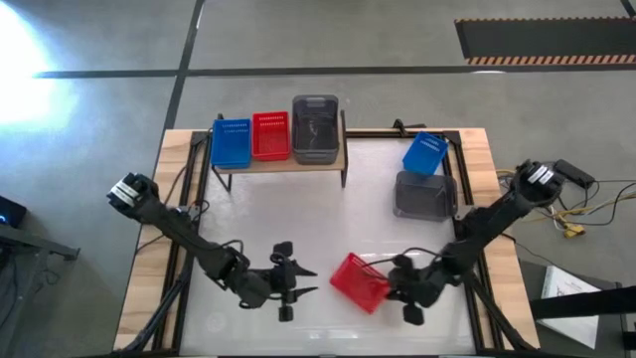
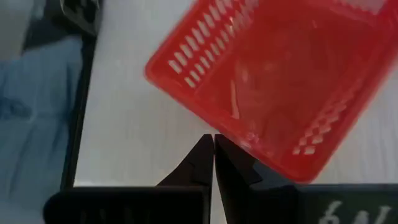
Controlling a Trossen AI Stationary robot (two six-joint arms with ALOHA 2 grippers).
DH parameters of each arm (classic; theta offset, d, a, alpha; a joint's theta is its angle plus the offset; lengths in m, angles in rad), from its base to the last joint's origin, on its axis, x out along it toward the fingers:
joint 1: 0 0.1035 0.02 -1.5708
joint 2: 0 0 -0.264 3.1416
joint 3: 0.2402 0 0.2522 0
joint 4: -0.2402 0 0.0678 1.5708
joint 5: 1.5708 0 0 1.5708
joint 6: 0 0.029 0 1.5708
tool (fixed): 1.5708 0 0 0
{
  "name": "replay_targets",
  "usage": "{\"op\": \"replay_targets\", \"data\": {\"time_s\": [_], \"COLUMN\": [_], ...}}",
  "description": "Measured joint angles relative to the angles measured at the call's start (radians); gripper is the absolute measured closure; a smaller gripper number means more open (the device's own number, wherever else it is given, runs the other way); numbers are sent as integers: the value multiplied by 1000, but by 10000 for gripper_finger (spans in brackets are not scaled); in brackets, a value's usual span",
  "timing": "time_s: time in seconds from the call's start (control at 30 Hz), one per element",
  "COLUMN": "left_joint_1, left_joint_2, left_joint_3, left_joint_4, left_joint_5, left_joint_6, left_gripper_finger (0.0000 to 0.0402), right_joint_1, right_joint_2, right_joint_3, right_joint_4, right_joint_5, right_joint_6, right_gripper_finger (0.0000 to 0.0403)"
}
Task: Stack baskets on shelf by color
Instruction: Stack the red bin on top of the stacked red bins on the shelf
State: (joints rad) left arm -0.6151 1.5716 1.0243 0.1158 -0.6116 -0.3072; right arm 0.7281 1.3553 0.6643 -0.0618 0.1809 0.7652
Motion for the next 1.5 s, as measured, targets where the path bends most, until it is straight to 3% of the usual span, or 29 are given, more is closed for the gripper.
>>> {"op": "replay_targets", "data": {"time_s": [0.13, 0.3, 0.5, 0.63, 0.8, 0.9, 1.07, 1.2, 1.33, 1.5], "left_joint_1": [-3, -8, -43, -84, -94, -73, -5, 48, 88, 131], "left_joint_2": [-15, -17, -17, -18, 0, 40, 128, 216, 310, 389], "left_joint_3": [46, 94, 133, 146, 145, 143, 200, 344, 434, 480], "left_joint_4": [-2, -8, -96, -116, -115, -116, -159, -375, -454, -417], "left_joint_5": [-30, -68, -188, -236, -240, -229, -75, 71, 332, 449], "left_joint_6": [83, 180, 183, 157, 126, 81, -10, -143, -220, -291], "left_gripper_finger": [270, 270, 270, 270, 270, 270, 270, 270, 270, 267], "right_joint_1": [-113, -250, -295, -269, -180, -107, 35, 139, 206, 237], "right_joint_2": [114, 317, 512, 459, 280, 157, -22, -115, -149, -136], "right_joint_3": [56, 221, 450, 513, 487, 444, 305, 166, 59, -3], "right_joint_4": [174, 337, 341, 193, -72, -229, -367, -369, -369, -347], "right_joint_5": [2, 23, 108, 143, 449, 570, 702, 826, 920, 947], "right_joint_6": [-192, -370, -529, -585, -576, -477, -211, -18, 169, 285], "right_gripper_finger": [394, 394, 394, 394, 394, 394, 394, 394, 394, 394]}}
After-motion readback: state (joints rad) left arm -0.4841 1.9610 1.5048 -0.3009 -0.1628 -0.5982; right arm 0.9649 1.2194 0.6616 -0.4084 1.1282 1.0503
